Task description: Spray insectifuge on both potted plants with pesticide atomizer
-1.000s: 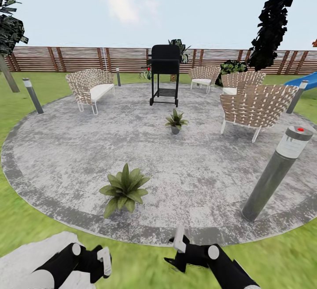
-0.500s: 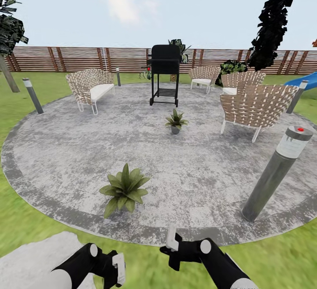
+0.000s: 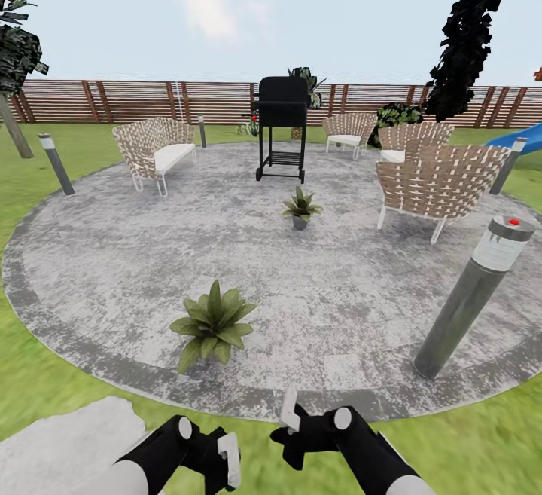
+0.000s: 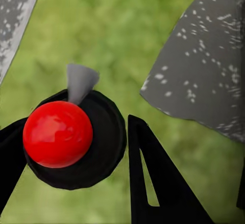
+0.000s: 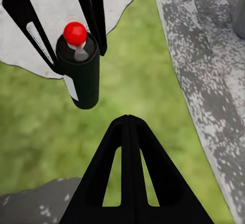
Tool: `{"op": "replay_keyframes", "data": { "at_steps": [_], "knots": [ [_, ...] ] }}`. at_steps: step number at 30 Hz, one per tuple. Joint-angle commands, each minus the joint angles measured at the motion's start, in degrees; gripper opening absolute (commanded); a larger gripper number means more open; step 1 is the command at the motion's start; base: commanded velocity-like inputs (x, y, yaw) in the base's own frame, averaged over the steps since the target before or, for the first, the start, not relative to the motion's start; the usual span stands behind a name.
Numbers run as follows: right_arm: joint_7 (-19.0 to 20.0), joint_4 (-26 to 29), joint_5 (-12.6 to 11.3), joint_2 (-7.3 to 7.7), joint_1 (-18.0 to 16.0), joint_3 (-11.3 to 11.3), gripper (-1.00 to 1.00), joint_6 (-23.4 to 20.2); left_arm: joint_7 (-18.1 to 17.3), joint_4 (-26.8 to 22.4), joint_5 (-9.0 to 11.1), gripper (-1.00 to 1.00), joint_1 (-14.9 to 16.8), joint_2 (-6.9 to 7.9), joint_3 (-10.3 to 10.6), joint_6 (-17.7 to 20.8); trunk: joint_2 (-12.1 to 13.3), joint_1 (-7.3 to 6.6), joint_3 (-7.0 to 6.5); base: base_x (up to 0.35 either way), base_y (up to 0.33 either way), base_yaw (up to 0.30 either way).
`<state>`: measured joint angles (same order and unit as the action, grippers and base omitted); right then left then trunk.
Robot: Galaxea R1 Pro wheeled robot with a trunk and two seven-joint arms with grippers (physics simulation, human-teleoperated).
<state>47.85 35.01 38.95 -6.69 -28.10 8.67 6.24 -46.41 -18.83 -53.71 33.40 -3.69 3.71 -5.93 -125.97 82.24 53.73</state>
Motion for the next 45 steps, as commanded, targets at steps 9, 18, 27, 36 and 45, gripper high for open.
{"op": "replay_keyframes", "data": {
  "at_steps": [9,18,27,36,45],
  "knots": [
    [1.62,1.93,0.6,-0.74,-0.02,-0.05,-1.0,0.53,0.17,-3.21,-0.44,-1.0,-0.19,-1.5,-0.33,-0.41,-0.02,-0.01,0.05,0.0,0.0,0.0],
    [1.81,1.99,0.6,-0.78,-0.02,-0.05,-1.0,0.53,-0.14,-3.26,0.1,-1.0,-0.28,-2.28,-0.45,-0.62,-0.02,-0.01,0.05,0.0,0.0,0.0],
    [1.81,1.91,0.6,-0.78,-0.02,-0.05,-1.0,0.53,-0.52,-2.77,0.36,-1.0,-0.26,-3.56,-0.54,-1.26,-0.02,-0.01,0.05,0.0,0.0,0.0],
    [1.81,1.93,0.6,-0.78,-0.02,-0.05,-1.0,0.53,-0.52,-2.62,0.44,-1.0,-0.18,-4.06,-0.55,-1.27,-0.02,-0.01,0.05,0.0,0.0,0.0],
    [1.81,1.91,0.6,-0.78,-0.02,-0.05,-1.0,0.6,-0.82,-2.45,3.13,-1.0,-0.17,-4.49,-0.45,-1.67,-0.02,-0.01,0.05,0.0,0.0,0.0]
  ]
}}
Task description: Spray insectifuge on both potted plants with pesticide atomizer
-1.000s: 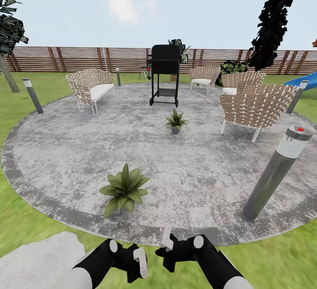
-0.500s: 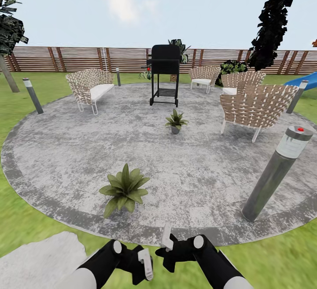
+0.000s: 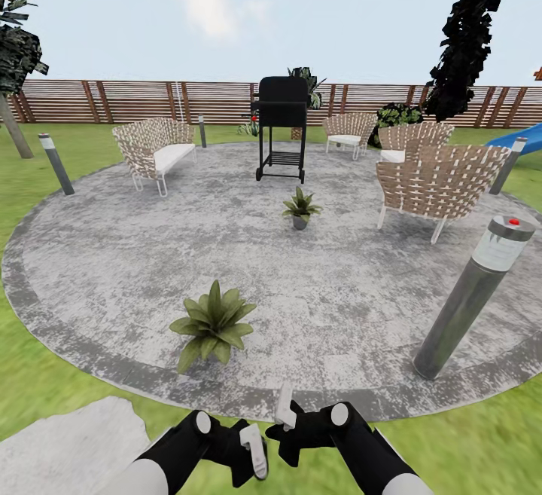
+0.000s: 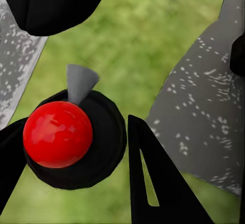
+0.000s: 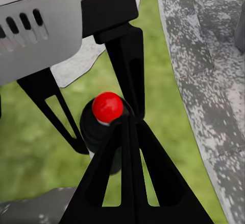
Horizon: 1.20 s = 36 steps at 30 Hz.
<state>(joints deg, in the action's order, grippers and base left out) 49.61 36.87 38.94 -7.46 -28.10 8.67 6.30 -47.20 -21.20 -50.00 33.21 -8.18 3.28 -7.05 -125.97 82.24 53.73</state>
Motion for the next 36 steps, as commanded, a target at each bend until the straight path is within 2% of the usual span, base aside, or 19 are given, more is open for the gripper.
{"op": "replay_keyframes", "data": {
  "at_steps": [1,5,10,19,21,23,26,36],
  "knots": [
    [0.04,0.04,0.61,-0.01,-0.02,-0.06,-1.0,0.54,-0.05,-0.07,-0.41,-1.0,0.02,0.0,0.02,-0.57,-0.02,-0.01,0.05,0.0,0.0,0.0],
    [0.04,0.04,0.61,-0.01,-0.02,-0.06,-1.0,0.55,-0.5,-0.07,-0.14,-1.0,0.02,0.0,0.06,-0.73,-0.02,-0.01,0.05,0.0,0.0,0.0],
    [0.04,0.04,0.61,-0.01,-0.02,-0.06,-1.0,0.55,-3.16,-0.41,-0.09,-1.0,0.09,0.07,0.08,-0.63,-0.02,-0.01,0.05,0.0,0.0,0.0],
    [0.04,0.04,0.61,-0.01,-0.02,-0.06,-1.0,0.55,-3.57,-0.72,0.12,-1.0,0.1,0.01,-0.07,-0.46,-0.02,-0.01,0.05,0.0,0.0,0.0],
    [0.04,0.04,0.61,-0.01,-0.02,-0.06,-1.0,0.55,-3.58,-0.75,1.02,-1.0,0.1,0.01,-0.04,-0.44,-0.02,-0.01,0.05,0.0,0.0,0.0],
    [0.04,0.04,0.61,-0.01,-0.02,-0.06,-1.0,0.54,-3.59,-0.76,2.76,-1.0,0.15,0.0,0.01,-0.58,-0.02,-0.01,0.05,0.0,0.0,0.0],
    [0.04,0.04,0.61,-0.01,-0.02,-0.06,-1.0,0.54,-3.6,-0.77,3.97,-1.0,0.18,0.01,0.05,-0.72,-0.02,-0.01,0.05,0.0,0.0,0.0],
    [0.04,0.04,0.61,-0.01,-0.02,-0.06,-1.0,0.53,-3.6,-0.77,4.3,-1.0,0.19,0.09,0.06,-0.77,-0.02,-0.01,0.05,0.0,0.0,0.0]
  ]
}}
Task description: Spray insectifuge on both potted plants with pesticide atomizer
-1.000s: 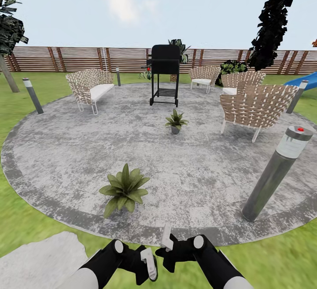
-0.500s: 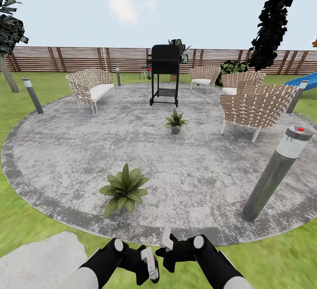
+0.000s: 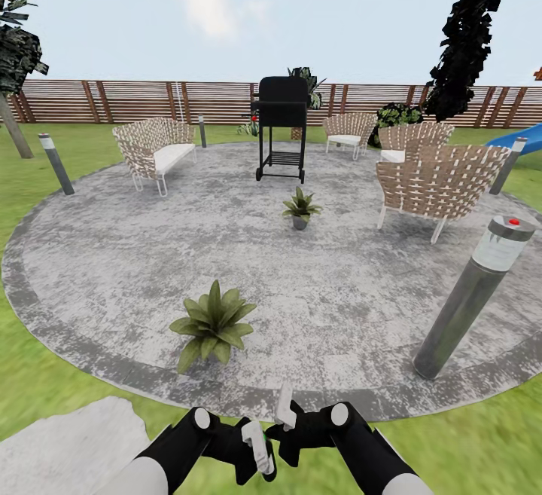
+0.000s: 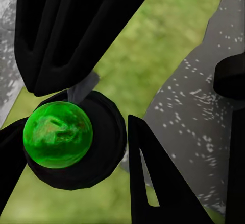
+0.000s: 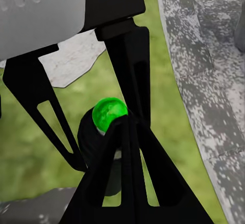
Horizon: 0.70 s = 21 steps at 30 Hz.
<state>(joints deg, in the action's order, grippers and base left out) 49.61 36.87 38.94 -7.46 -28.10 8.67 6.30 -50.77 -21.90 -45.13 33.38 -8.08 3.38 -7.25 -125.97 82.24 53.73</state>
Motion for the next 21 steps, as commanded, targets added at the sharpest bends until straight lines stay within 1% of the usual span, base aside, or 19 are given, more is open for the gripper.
{"op": "replay_keyframes", "data": {
  "at_steps": [1,7,10,11,12,13,14,16,17,18,19,21],
  "knots": [
    [0.04,0.04,0.61,-0.01,-0.02,-0.06,-1.0,0.54,-0.03,-0.07,-0.58,-1.0,0.02,0.02,-0.04,-0.55,-0.02,-0.01,0.05,0.0,0.0,0.0],
    [0.04,0.01,0.61,-0.01,-0.02,-0.06,-1.0,0.55,-0.03,-0.05,-0.63,-1.0,0.02,0.48,0.12,-0.53,-0.02,-0.01,0.05,0.0,0.0,0.0],
    [0.04,-0.03,0.61,-0.01,-0.02,-0.06,-1.0,0.55,-0.03,-0.07,-0.82,-1.0,0.03,1.27,0.13,-0.55,-0.02,-0.01,0.05,0.0,0.0,0.0],
    [0.04,-0.04,0.61,-0.01,-0.02,-0.06,-1.0,0.56,-0.03,-0.08,-0.86,-1.0,0.02,1.87,0.13,-0.56,-0.02,-0.01,0.05,0.0,0.0,0.0],
    [0.04,-0.04,0.61,-0.01,-0.02,-0.06,-1.0,0.56,-0.03,-0.09,-0.89,-1.0,0.04,2.97,0.13,-0.57,-0.02,-0.01,0.05,0.0,0.0,0.0],
    [0.04,-0.05,0.61,-0.01,-0.02,-0.06,-1.0,0.56,-0.03,-0.07,-1.07,-1.0,0.02,6.63,0.19,-0.57,-0.02,-0.01,0.05,0.0,0.0,0.0],
    [0.04,-0.05,0.61,-0.01,-0.02,-0.06,-1.0,0.56,-0.03,-0.04,-1.12,-1.0,0.02,7.33,0.22,-0.57,-0.02,-0.01,0.05,0.0,0.0,0.0],
    [0.04,-0.05,0.61,0.05,-0.02,-0.06,-1.0,0.55,-0.03,0.04,-1.17,-1.0,-0.02,9.27,0.29,-0.57,-0.02,-0.01,0.05,0.0,0.0,0.0],
    [0.04,-0.05,0.63,0.06,-0.02,-0.06,-1.0,0.55,-0.03,0.07,-1.19,-1.0,-0.03,9.54,0.31,-0.57,-0.02,-0.01,0.05,0.0,0.0,0.0],
    [0.04,-0.06,0.62,0.06,-0.02,-0.07,-1.0,0.54,-0.03,0.15,-1.22,-1.0,-0.05,10.34,0.35,-0.57,-0.02,-0.01,0.05,0.0,0.0,0.0],
    [0.04,-0.11,0.65,0.07,-0.02,-0.1,-1.0,0.55,-0.03,0.21,-1.24,-1.0,-0.08,10.84,0.37,-0.57,-0.02,-0.01,0.05,0.0,0.0,0.0],
    [0.04,-0.19,0.67,0.11,-0.02,-0.12,-1.0,0.55,-0.03,0.29,-1.26,-1.0,-0.12,11.41,0.38,-0.57,-0.02,-0.01,0.05,0.0,0.0,0.0]
  ]
}}
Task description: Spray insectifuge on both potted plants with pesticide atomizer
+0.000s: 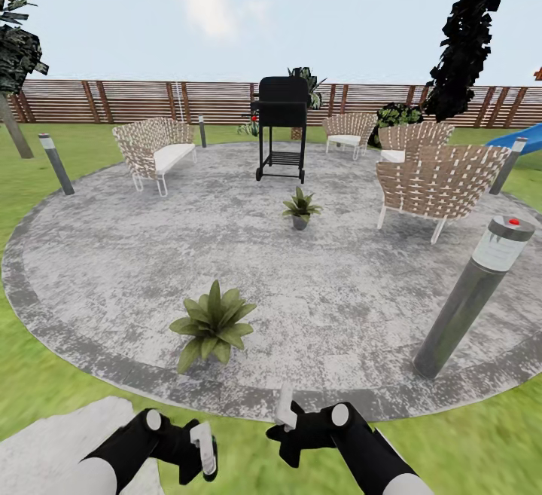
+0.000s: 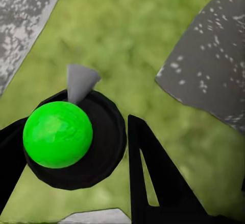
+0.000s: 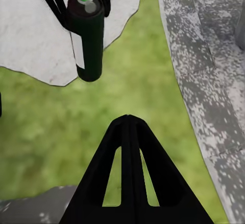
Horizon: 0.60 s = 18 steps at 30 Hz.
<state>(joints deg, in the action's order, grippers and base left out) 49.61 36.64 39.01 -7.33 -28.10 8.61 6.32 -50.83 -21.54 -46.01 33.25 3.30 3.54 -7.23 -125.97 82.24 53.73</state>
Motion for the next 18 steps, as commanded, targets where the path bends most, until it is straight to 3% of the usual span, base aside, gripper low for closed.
{"op": "replay_keyframes", "data": {
  "at_steps": [1,2,3,6,9,10,11,13,14,15,16,18],
  "knots": [
    [0.05,-0.03,0.62,0.08,-0.02,-0.09,-1.0,0.54,0.03,-0.12,-0.39,-1.0,-0.09,0.45,0.23,-0.59,-0.02,-0.01,0.05,0.0,0.0,0.0],
    [0.05,-0.13,0.66,0.18,-0.02,-0.12,-1.0,0.54,0.01,-0.22,-0.41,-1.0,-0.27,0.8,0.26,-0.59,-0.02,-0.01,0.05,0.0,0.0,0.0],
    [0.05,-0.23,0.69,0.31,-0.02,-0.15,1.0,0.54,0.0,-0.32,-0.5,-1.0,-0.47,1.45,0.29,-0.59,-0.02,-0.01,0.05,0.0,0.0,0.0],
    [-0.12,-0.32,0.72,0.86,-0.02,-0.14,1.0,0.64,0.12,-0.12,-0.88,-1.0,-0.66,4.45,0.29,-0.59,-0.02,-0.01,0.05,0.0,0.0,0.0],
    [-0.41,-0.34,0.73,1.12,-0.02,-0.16,1.0,0.7,0.47,0.12,-0.62,-1.0,-0.72,6.4,-0.14,-0.56,-0.02,-0.01,0.05,0.0,0.0,0.0],
    [-4.21,-2.05,0.56,4.05,0.1,-0.35,1.0,0.78,3.07,0.39,-0.16,-1.0,-1.4,7.65,-0.46,-0.28,-0.02,-0.01,0.05,0.0,0.0,0.0],
    [-6.65,-3.14,0.46,4.79,0.15,-0.4,1.0,0.79,4.01,0.44,0.1,-1.0,-1.73,7.69,-0.53,-0.24,-0.02,-0.01,0.05,0.0,0.0,0.0],
    [-13.33,-6.66,0.31,5.66,0.25,-0.49,1.0,0.83,5.6,0.49,1.34,-1.0,-2.26,7.74,-0.6,-0.09,-0.02,-0.01,0.05,0.0,0.0,0.0],
    [-21.86,-12.09,0.01,6.02,0.35,-0.56,1.0,1.5,6.4,0.51,3.76,-1.0,-2.5,7.75,-0.62,0.11,-0.02,-0.01,0.05,0.0,0.0,0.0],
    [-26.54,-15.25,-0.45,6.11,0.37,-0.58,1.0,2.75,6.61,0.52,5.35,-1.0,-2.56,7.73,-0.63,0.21,-0.02,-0.01,0.05,0.0,0.0,0.0],
    [-28.86,-16.87,-0.8,6.14,0.38,-0.59,1.0,3.69,6.68,0.52,6.18,-1.0,-2.58,7.72,-0.63,0.26,-0.02,-0.01,0.05,0.0,0.0,0.0],
    [-40.16,-24.92,-3.56,6.23,0.4,-0.56,1.0,11.17,6.95,0.58,10.1,-1.0,-2.63,7.53,-0.61,0.71,-0.02,-0.01,0.05,0.0,0.0,0.0]
  ]
}}
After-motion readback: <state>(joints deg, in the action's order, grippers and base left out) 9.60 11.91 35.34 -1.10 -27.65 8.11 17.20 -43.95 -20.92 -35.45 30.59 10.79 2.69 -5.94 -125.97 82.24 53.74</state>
